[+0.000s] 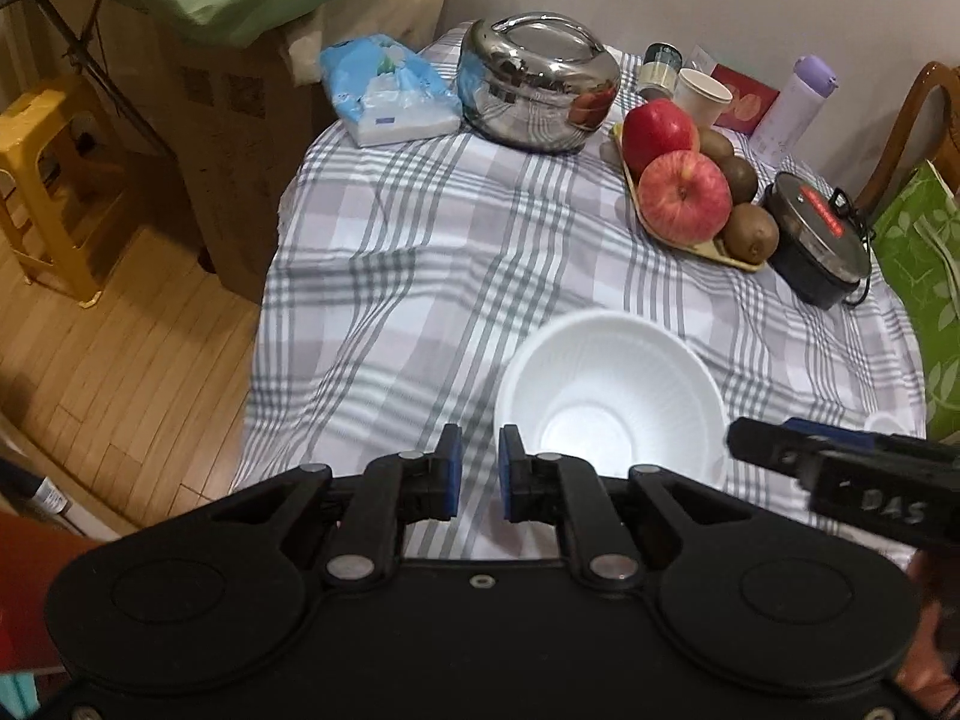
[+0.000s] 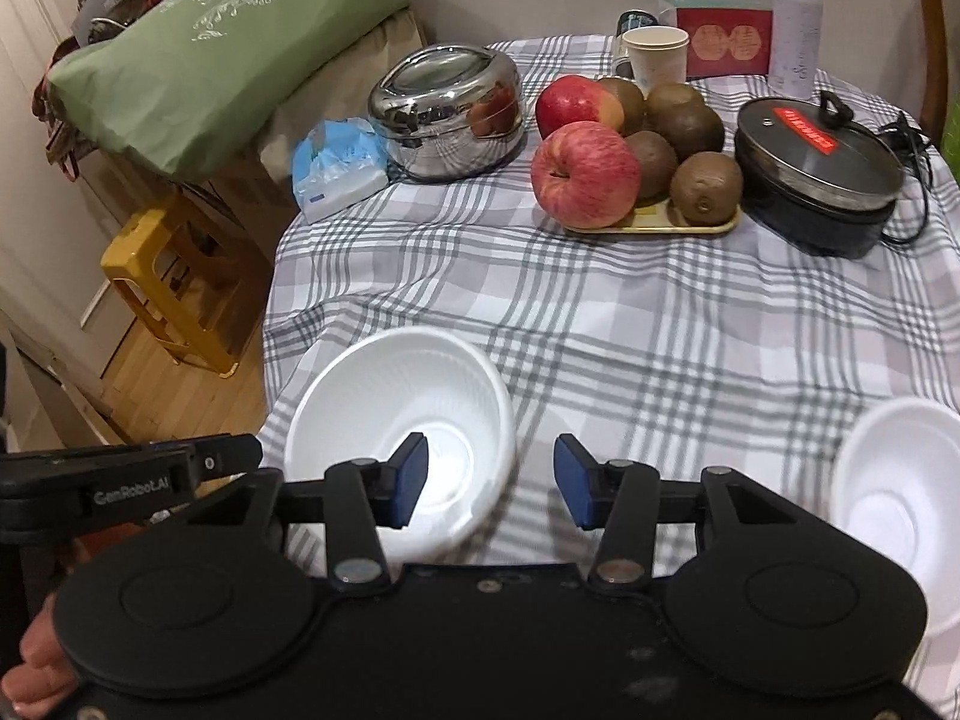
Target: Organize plates and bowls
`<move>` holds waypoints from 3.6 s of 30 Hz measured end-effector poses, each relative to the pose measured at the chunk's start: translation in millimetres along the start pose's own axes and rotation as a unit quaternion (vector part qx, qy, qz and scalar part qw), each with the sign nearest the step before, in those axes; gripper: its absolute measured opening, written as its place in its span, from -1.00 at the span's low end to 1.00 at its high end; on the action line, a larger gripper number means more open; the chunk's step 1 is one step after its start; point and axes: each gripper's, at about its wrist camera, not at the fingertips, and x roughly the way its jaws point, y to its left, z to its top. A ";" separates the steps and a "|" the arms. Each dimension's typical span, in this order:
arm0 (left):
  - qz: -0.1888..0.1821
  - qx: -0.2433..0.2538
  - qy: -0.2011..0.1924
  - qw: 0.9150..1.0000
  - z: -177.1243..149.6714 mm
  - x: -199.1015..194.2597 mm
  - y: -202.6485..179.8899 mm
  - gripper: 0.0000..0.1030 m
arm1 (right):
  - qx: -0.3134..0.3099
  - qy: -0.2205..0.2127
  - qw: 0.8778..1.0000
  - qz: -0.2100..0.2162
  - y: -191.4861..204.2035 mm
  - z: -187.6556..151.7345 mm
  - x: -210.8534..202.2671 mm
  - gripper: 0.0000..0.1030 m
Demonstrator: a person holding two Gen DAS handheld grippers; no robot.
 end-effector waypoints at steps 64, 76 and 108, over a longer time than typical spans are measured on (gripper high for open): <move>-0.009 0.099 -0.023 0.995 -107.0 -118.8 -129.7 -0.66 | 0.010 -0.074 0.997 -0.009 -45.6 -139.6 -185.5 -0.59; -0.016 0.126 -0.019 0.992 -147.0 -128.5 -161.6 -0.66 | 0.048 -0.074 0.996 -0.009 -79.7 -189.2 -206.2 -0.56; -0.030 0.101 0.067 0.992 -137.7 -72.6 -161.2 -0.66 | 0.081 -0.024 0.996 -0.007 -108.8 -185.4 -165.5 -0.49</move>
